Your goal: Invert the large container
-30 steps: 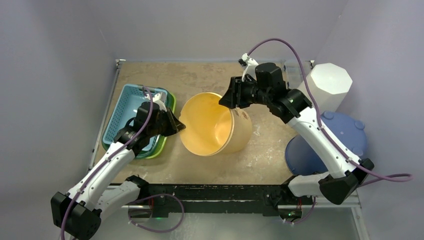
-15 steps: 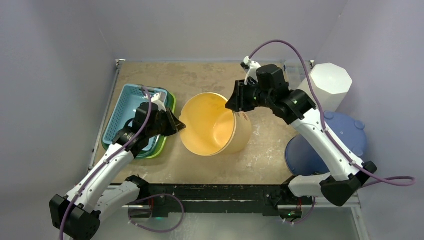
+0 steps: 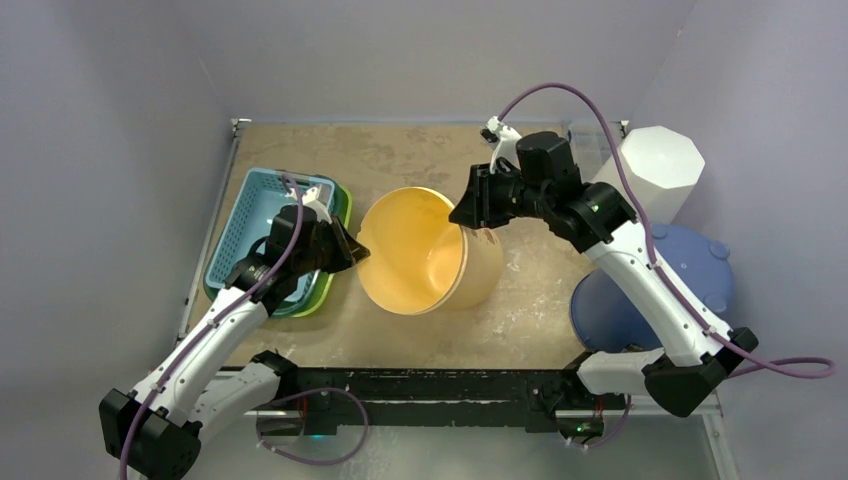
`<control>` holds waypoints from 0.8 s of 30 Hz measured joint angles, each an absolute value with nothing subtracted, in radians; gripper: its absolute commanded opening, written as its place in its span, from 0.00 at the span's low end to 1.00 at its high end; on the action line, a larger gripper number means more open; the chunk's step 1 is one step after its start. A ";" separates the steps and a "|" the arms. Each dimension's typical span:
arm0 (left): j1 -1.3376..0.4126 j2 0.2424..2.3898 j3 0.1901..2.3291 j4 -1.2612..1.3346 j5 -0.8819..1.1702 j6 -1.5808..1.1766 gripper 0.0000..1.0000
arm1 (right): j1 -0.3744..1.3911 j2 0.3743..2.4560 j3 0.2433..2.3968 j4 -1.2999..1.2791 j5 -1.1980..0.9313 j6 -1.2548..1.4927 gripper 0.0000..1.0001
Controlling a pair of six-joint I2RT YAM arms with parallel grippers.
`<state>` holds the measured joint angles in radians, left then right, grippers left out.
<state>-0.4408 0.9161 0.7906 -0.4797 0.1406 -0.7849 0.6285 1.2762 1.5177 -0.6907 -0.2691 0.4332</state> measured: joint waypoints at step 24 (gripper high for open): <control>-0.439 0.917 0.788 -0.488 0.125 -0.794 0.34 | 0.681 1.311 1.560 -0.698 -0.190 0.404 0.00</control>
